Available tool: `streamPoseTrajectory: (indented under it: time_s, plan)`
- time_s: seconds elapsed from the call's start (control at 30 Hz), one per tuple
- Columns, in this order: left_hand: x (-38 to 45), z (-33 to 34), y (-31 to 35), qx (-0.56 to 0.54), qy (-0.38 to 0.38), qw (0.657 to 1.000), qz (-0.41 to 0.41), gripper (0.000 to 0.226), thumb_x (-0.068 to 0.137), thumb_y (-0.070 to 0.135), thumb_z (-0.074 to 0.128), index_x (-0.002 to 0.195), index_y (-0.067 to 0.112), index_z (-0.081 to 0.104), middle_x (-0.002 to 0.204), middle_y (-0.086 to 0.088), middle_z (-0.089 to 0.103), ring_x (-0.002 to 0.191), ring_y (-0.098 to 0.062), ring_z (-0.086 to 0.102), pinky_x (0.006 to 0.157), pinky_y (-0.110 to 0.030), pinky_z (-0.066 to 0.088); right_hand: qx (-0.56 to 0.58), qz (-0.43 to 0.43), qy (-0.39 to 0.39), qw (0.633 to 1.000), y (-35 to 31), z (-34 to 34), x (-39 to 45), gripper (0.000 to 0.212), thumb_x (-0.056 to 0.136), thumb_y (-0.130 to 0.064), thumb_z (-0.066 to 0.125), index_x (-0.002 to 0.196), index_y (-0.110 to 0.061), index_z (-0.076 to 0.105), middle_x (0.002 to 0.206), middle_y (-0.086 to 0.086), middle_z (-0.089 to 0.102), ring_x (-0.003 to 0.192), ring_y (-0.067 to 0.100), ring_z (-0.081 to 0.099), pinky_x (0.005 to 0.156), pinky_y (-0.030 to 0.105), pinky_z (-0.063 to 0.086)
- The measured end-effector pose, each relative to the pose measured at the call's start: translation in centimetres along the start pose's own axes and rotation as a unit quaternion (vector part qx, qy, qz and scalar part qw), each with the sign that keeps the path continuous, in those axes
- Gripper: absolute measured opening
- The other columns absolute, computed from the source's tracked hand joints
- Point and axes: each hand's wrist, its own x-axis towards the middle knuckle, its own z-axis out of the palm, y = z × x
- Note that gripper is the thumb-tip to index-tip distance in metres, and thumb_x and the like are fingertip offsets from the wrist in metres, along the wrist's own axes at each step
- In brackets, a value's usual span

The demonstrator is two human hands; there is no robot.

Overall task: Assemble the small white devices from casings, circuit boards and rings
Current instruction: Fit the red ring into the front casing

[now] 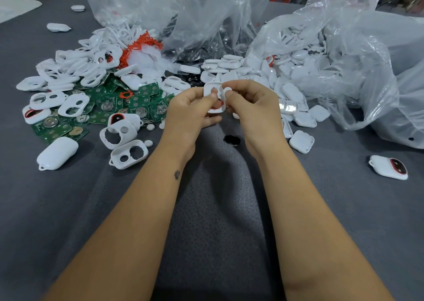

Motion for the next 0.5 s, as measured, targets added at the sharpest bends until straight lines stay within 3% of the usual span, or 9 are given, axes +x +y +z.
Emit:
streamPoseTrajectory:
  time_s: [0.23,0.4,0.5]
  plan:
    - [0.01,0.02,0.00,0.003,0.002,1.000,0.003,0.009,0.094,0.010,0.060,0.098,0.011,0.069,0.071,0.007,0.071,0.076,-0.004,0.068,0.063,-0.021,0.055,-0.068,-0.016,-0.006,0.998,0.31,-0.12,0.13,0.009,0.093,-0.007,0.059,0.094,-0.014,0.065,0.080,-0.005,0.065,0.072,0.002,0.058,0.071,0.018,0.046]
    - [-0.08,0.02,0.08,0.010,0.001,1.000,0.008,0.013,0.095,0.011,0.059,0.103,0.006,0.068,0.071,0.006,0.070,0.075,-0.005,0.068,0.066,-0.023,0.057,-0.113,-0.034,-0.027,0.993,0.29,-0.03,-0.06,0.007,0.093,-0.007,0.059,0.096,-0.009,0.066,0.083,0.002,0.068,0.073,0.001,0.060,0.069,0.011,0.046]
    - [-0.18,0.10,0.14,0.014,0.001,1.000,0.009,0.012,0.095,0.010,0.059,0.102,0.007,0.068,0.077,0.000,0.071,0.075,-0.007,0.069,0.068,-0.024,0.058,-0.114,-0.042,-0.028,0.992,0.23,-0.04,-0.11,0.005,0.091,-0.007,0.062,0.093,-0.009,0.066,0.081,0.009,0.068,0.075,0.009,0.062,0.068,0.014,0.048]
